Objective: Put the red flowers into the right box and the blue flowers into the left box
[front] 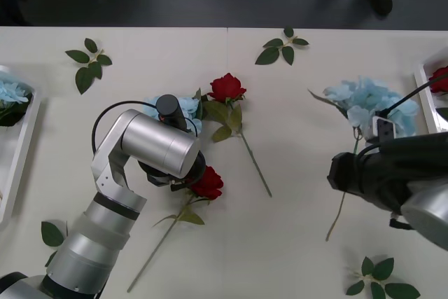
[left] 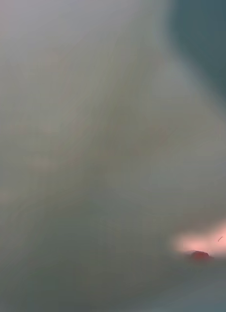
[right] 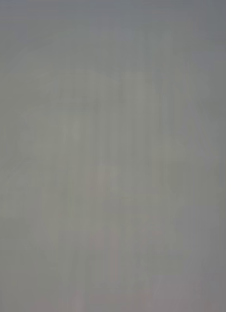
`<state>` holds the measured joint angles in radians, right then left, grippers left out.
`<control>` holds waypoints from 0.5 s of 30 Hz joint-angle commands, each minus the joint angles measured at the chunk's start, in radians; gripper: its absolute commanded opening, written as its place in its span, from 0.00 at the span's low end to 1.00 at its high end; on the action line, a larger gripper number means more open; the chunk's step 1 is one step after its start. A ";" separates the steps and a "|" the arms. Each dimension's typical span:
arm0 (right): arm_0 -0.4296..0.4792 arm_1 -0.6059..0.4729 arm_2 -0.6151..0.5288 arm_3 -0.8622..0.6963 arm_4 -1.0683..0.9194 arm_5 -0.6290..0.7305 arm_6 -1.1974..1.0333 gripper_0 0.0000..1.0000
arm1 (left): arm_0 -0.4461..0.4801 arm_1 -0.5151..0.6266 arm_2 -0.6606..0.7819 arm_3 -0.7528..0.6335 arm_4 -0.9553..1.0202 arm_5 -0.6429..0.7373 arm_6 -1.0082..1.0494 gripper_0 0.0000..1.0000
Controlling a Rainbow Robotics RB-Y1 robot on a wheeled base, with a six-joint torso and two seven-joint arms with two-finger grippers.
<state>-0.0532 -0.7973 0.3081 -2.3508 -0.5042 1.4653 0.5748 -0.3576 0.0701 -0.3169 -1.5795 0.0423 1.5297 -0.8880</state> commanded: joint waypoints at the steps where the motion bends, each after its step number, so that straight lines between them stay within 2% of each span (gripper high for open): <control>1: -0.014 -0.010 -0.146 -0.065 -0.089 0.020 0.237 0.00 | -0.020 -0.001 -0.021 -0.022 0.001 -0.008 0.026 0.00; 6: -0.027 -0.014 -0.261 -0.068 -0.178 0.001 0.474 0.00 | -0.018 0.028 -0.021 -0.099 0.021 0.003 0.031 0.00; 15: -0.065 -0.109 -0.280 -0.070 -0.338 -0.148 0.735 0.00 | 0.023 0.200 0.009 -0.358 0.157 0.035 0.044 0.00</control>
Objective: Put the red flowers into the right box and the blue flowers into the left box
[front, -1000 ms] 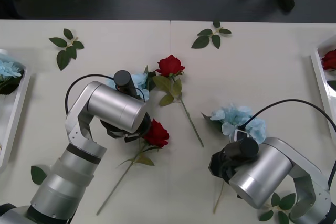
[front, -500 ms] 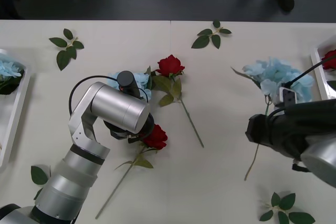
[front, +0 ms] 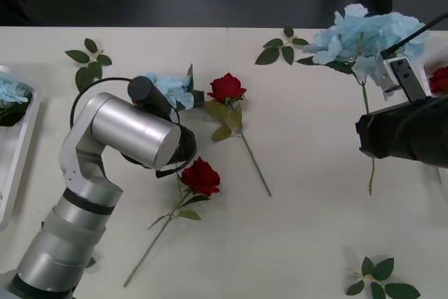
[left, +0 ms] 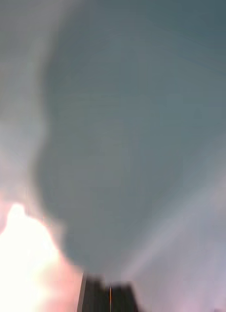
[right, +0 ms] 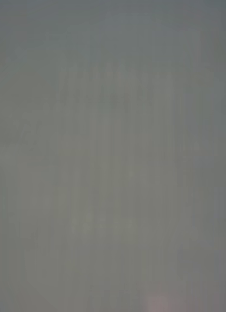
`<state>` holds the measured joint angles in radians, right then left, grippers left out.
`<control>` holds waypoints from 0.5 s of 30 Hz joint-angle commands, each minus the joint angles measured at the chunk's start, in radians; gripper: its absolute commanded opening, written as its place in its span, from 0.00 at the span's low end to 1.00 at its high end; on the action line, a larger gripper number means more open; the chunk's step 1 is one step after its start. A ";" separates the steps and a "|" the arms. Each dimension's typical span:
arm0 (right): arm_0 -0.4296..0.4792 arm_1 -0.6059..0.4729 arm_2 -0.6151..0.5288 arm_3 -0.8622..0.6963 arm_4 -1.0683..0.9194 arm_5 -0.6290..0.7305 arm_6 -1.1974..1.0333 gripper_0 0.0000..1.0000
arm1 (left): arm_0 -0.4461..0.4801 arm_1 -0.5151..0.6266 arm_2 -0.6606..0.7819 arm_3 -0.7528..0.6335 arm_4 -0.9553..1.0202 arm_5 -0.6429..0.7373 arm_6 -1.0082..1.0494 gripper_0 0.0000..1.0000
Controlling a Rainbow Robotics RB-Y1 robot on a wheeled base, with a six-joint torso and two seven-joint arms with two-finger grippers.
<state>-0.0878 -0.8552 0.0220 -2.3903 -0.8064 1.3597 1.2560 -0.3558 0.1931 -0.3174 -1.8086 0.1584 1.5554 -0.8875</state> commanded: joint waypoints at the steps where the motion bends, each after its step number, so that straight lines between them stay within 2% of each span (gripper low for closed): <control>1: -0.040 -0.054 0.006 -0.033 -0.045 -0.064 0.080 0.00 | 0.035 0.100 0.021 -0.172 0.059 0.011 0.044 0.00; 8: -0.061 -0.054 0.006 -0.073 -0.063 -0.185 0.131 0.00 | 0.153 0.189 0.167 -0.419 0.138 0.014 0.039 0.00; 15: -0.063 -0.028 0.006 -0.132 -0.082 -0.363 0.145 0.00 | 0.334 0.207 0.432 -0.621 0.182 0.014 0.030 0.00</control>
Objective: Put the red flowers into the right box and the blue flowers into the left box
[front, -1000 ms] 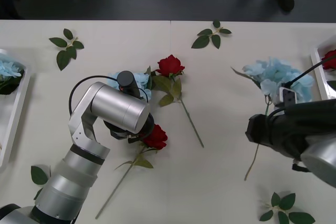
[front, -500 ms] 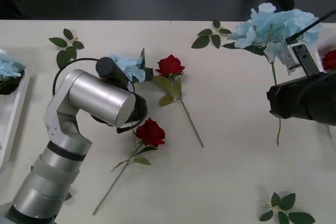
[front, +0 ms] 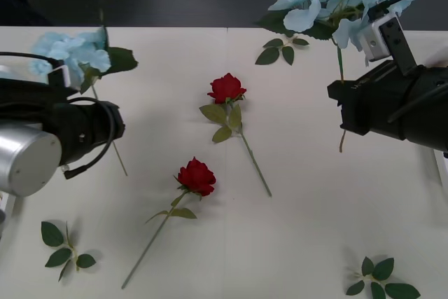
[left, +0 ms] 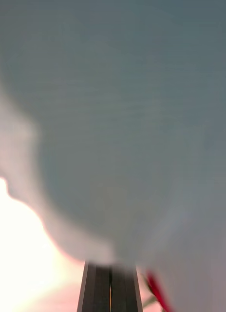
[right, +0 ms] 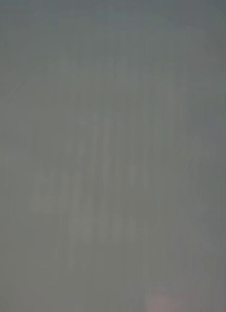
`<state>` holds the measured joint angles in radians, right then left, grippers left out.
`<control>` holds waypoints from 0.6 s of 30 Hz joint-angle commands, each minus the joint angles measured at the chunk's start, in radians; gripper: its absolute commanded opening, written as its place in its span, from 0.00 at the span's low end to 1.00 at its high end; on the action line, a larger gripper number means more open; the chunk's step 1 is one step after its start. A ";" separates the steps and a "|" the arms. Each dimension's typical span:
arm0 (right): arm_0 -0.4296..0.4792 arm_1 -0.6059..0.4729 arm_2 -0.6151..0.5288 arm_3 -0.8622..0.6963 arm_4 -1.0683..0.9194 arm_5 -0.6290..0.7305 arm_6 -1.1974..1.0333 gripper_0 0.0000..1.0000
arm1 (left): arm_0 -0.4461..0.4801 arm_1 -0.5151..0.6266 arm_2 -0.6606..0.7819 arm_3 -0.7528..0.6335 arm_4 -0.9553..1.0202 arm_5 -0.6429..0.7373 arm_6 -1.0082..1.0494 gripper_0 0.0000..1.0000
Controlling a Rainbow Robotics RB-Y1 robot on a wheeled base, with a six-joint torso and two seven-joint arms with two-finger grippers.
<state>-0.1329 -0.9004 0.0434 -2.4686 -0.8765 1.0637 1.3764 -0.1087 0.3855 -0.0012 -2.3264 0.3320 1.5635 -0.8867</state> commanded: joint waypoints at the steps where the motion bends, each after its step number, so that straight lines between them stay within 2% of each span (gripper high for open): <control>1: -0.017 0.017 -0.014 -0.058 -0.013 -0.082 0.026 0.00 | 0.101 0.015 0.139 -0.113 0.012 0.006 0.026 0.00; 6: -0.017 0.017 -0.014 -0.084 -0.061 -0.206 0.044 0.00 | 0.184 0.015 0.359 -0.131 0.070 0.010 0.008 0.00; 11: -0.019 0.017 -0.014 -0.138 -0.085 -0.234 0.061 0.00 | 0.190 0.047 0.543 -0.083 0.128 0.090 -0.012 0.00; 18: -0.030 0.014 -0.007 -0.149 -0.134 -0.245 0.090 0.00 | 0.199 0.188 0.610 0.071 0.114 0.141 -0.026 0.00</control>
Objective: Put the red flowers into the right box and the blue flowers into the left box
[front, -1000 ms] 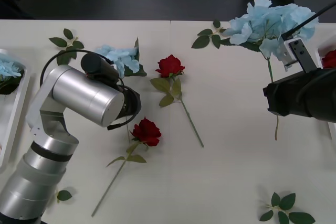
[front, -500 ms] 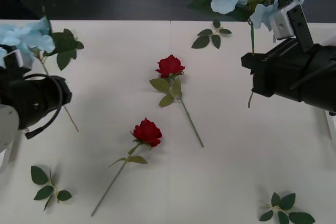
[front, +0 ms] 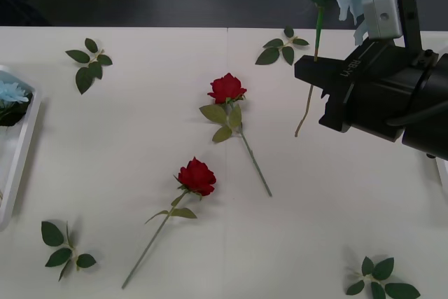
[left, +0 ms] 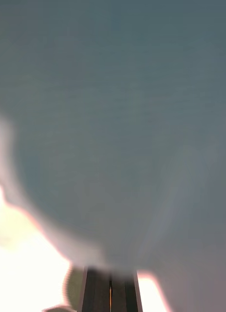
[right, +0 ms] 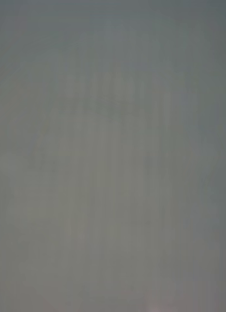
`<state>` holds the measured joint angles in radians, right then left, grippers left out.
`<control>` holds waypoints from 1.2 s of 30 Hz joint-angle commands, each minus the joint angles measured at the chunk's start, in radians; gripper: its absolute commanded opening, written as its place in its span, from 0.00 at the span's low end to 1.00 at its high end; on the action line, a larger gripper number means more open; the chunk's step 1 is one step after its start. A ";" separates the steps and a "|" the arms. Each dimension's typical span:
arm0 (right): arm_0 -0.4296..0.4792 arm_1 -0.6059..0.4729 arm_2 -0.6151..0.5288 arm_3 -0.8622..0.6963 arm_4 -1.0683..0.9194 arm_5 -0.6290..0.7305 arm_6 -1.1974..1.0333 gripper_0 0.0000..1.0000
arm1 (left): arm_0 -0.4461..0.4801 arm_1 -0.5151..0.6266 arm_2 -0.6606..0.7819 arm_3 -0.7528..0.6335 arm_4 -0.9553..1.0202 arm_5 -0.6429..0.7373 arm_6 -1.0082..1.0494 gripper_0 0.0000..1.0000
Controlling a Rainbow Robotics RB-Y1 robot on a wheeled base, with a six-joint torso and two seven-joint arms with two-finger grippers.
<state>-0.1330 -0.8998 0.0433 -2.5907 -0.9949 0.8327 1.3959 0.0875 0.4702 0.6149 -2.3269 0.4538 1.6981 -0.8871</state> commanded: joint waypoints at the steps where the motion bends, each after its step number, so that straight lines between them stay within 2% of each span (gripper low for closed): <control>1: -0.040 0.010 -0.002 -0.027 -0.037 -0.015 0.075 0.00 | 0.001 0.125 -0.003 0.109 -0.006 0.002 -0.032 0.00; 5: -0.071 0.004 0.021 -0.027 -0.077 -0.018 0.092 0.00 | 0.001 0.176 -0.001 0.218 0.016 -0.061 -0.090 0.00; 9: -0.111 -0.008 0.095 -0.027 -0.059 -0.063 0.109 0.00 | -0.002 0.202 0.005 0.331 0.055 -0.178 -0.178 0.00; 14: -0.224 -0.028 0.296 -0.005 0.035 -0.208 0.115 0.00 | -0.023 0.238 0.005 0.478 0.114 -0.308 -0.274 0.00; 18: -0.321 -0.007 0.440 0.083 0.108 -0.291 0.114 0.00 | -0.052 0.246 0.006 0.531 0.117 -0.324 -0.332 0.01; 19: -0.335 -0.001 0.457 0.096 0.116 -0.300 0.110 0.00 | -0.052 0.246 0.006 0.532 0.117 -0.327 -0.336 0.07; 20: -0.373 0.016 0.498 0.133 0.134 -0.314 0.109 0.00 | -0.052 0.246 0.008 0.532 0.118 -0.331 -0.339 0.46; 22: -0.418 0.045 0.538 0.184 0.151 -0.326 0.103 0.00 | -0.052 0.246 0.008 0.531 0.123 -0.330 -0.340 0.87; 24: -0.447 0.070 0.558 0.219 0.160 -0.326 0.103 0.00 | -0.052 0.246 0.008 0.526 0.129 -0.330 -0.343 1.00; 29: -0.539 0.144 0.599 0.327 0.182 -0.326 0.107 0.00 | -0.051 0.246 0.009 0.489 0.201 -0.290 -0.360 1.00; 36: -0.688 0.237 0.696 0.480 0.220 -0.343 0.110 0.00 | -0.040 0.245 0.020 0.359 0.378 -0.182 -0.477 1.00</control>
<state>-0.7582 -0.6902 0.7151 -2.1336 -0.7772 0.5150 1.4561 0.0450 0.6827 0.6135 -1.8993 0.7889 1.4873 -1.2431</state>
